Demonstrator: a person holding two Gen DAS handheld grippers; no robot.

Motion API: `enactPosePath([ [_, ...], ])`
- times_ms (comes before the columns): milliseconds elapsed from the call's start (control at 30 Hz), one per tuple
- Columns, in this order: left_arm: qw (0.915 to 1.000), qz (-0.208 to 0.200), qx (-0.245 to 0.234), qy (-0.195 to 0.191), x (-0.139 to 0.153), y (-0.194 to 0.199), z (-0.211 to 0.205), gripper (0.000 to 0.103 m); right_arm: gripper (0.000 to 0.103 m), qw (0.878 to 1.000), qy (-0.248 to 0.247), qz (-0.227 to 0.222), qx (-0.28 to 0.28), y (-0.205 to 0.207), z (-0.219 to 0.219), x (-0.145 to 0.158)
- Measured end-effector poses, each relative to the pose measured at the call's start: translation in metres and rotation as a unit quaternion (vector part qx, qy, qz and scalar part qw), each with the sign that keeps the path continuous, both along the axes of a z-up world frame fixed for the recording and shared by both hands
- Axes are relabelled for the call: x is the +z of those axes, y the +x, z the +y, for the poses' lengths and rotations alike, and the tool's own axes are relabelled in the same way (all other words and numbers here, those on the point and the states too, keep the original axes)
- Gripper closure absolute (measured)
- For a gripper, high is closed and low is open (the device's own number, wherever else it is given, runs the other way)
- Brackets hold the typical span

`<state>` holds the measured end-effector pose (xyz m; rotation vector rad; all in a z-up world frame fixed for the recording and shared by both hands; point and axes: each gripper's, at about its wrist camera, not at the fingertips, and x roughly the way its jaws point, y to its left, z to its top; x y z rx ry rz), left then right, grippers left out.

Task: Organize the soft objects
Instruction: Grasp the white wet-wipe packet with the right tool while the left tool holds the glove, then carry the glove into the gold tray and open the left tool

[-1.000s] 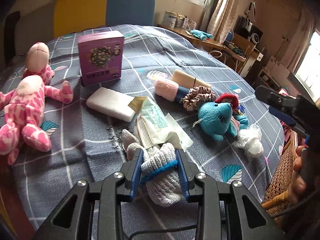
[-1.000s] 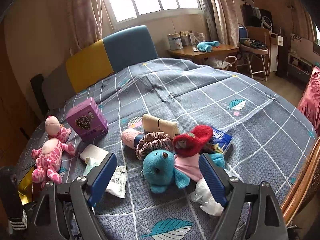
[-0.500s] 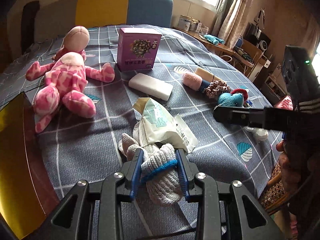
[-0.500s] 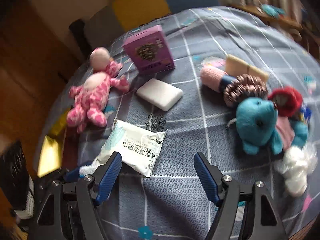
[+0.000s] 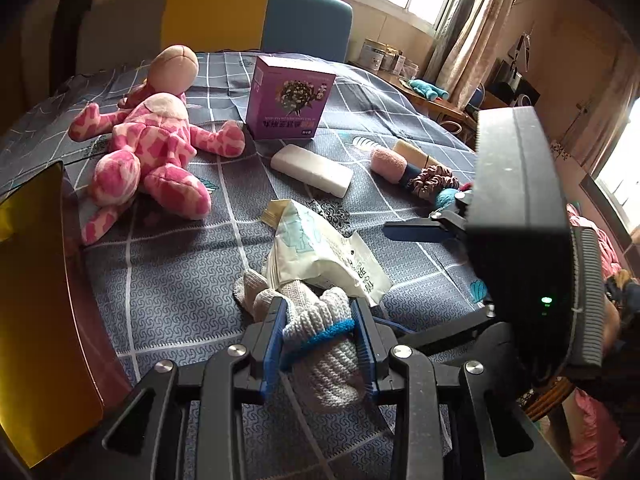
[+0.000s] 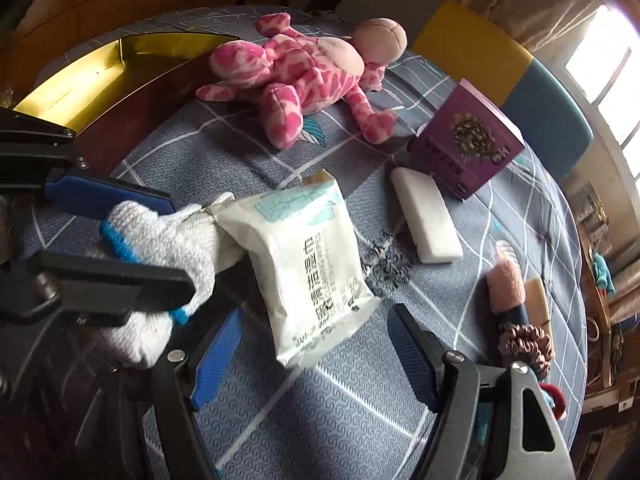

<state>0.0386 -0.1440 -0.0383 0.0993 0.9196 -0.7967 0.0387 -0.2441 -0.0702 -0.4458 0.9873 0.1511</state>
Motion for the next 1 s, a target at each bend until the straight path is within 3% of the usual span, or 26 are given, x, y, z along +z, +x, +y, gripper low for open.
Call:
enactPosePath([
  [100,0.9999,-0.011,0.010,0.005,0.004,0.001,0.006,0.070,0.028,1.000,0.000,-0.003,0.018,0.012,0.006,-0.004],
  [200,0.9997,-0.010,0.021,0.003,0.007,0.002,0.013,0.071,0.045,0.999,0.026,0.016,0.035,0.021,0.009,-0.012],
  [267,0.9997,-0.011,0.022,0.000,0.009,0.003,0.017,0.071,0.067,0.999,0.031,0.014,0.038,0.020,0.010,-0.013],
  [367,0.9995,-0.017,0.027,0.004,0.014,0.000,0.020,0.071,0.075,0.998,0.053,0.011,0.032,0.022,0.006,-0.008],
  [533,0.9986,-0.040,0.033,0.004,0.029,-0.009,0.024,0.071,0.077,0.995,0.103,0.009,-0.002,0.026,-0.009,-0.002],
  [700,0.9957,-0.076,0.050,0.017,0.042,-0.016,0.029,0.071,0.076,0.983,0.172,0.010,-0.061,0.033,-0.031,0.000],
  [1000,0.9916,-0.092,0.088,0.019,0.056,-0.014,0.053,0.071,0.075,0.964,0.217,-0.003,-0.154,0.037,-0.057,-0.003],
])
